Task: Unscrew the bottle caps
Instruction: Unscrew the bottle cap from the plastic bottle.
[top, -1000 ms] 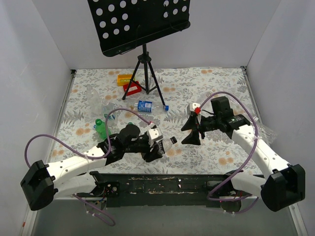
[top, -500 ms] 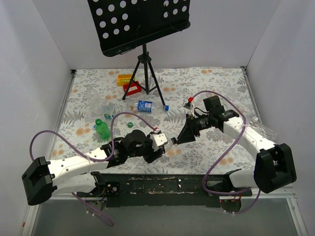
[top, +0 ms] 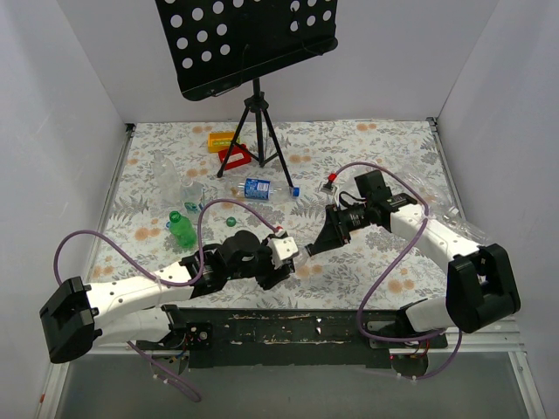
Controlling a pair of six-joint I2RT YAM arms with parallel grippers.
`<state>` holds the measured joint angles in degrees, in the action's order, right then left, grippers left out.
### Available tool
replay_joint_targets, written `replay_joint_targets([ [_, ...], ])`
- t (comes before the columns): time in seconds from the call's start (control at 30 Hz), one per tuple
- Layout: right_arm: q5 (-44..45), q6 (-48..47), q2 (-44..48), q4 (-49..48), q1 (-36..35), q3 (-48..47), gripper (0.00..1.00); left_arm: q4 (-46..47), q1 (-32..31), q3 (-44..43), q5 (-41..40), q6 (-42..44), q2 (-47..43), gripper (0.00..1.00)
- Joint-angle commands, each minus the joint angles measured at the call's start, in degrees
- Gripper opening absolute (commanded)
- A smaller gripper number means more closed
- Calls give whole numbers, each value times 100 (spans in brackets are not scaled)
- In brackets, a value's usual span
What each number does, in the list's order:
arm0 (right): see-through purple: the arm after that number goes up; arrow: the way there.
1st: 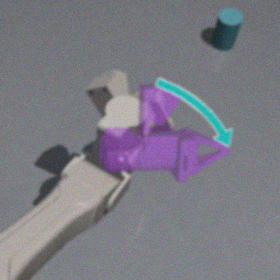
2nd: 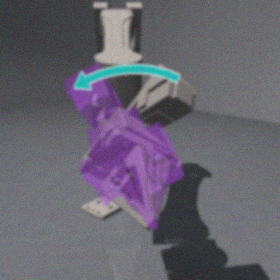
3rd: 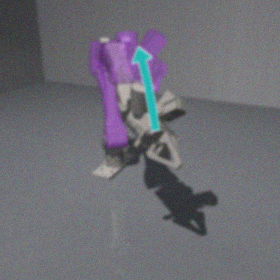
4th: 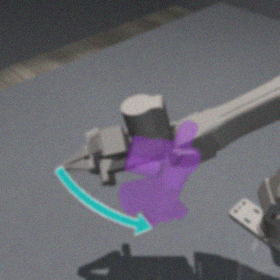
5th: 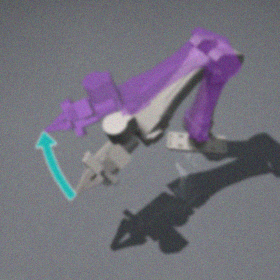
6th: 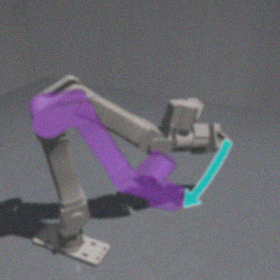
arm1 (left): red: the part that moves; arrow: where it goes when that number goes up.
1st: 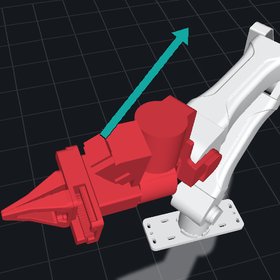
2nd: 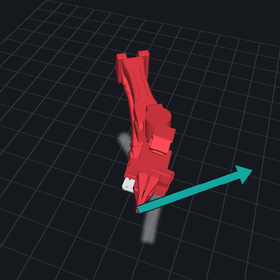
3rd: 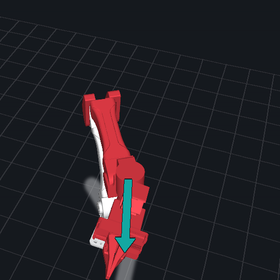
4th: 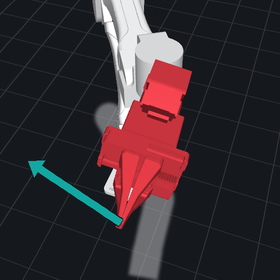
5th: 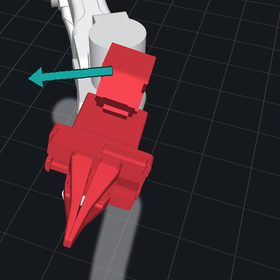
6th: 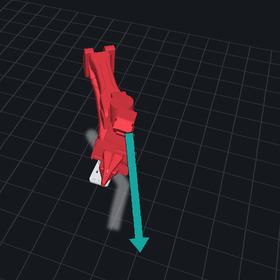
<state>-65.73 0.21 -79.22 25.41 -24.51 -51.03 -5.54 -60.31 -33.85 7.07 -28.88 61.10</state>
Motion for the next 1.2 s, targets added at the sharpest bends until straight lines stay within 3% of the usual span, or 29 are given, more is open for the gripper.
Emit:
replay_joint_targets([
  [0.0, -238, 23, 38, -150, -54, -250, 20, 115, -24, -175, 40, 58, -37, 6],
  [0.17, -265, -853, 144, 305, -62, -381, 3, 79, -16, -123, 259, -134, -186, 7],
  [0.23, -98, -1616, 214, 735, -106, -522, 1, 88, 28, -87, 496, -292, -317, 7],
  [0.4, -115, -4884, 188, 2562, -212, -1066, 1, 150, 694, 9, 2005, -907, -748, 7],
  [0.5, -11, -6574, 459, 2900, -264, -1103, 1, 430, 1407, 123, 3192, -1530, -924, 8],
  [0.67, 596, -6393, 1496, 969, -370, -269, 1, 1045, 1768, 212, 4450, -2366, -609, 8],
  [0.8, 755, -6472, 1418, 1143, -370, -444, 1, 1599, 1953, 282, 5216, -3008, -187, 7],
  [1.0, 817, -6270, 1594, 966, -370, -171, 1, 1443, 2032, 221, 5068, -2834, -98, 7],
  [1.17, 764, -5937, 1620, 826, -353, -66, 1, 714, 2032, -16, 4567, -2131, -54, 7],
])
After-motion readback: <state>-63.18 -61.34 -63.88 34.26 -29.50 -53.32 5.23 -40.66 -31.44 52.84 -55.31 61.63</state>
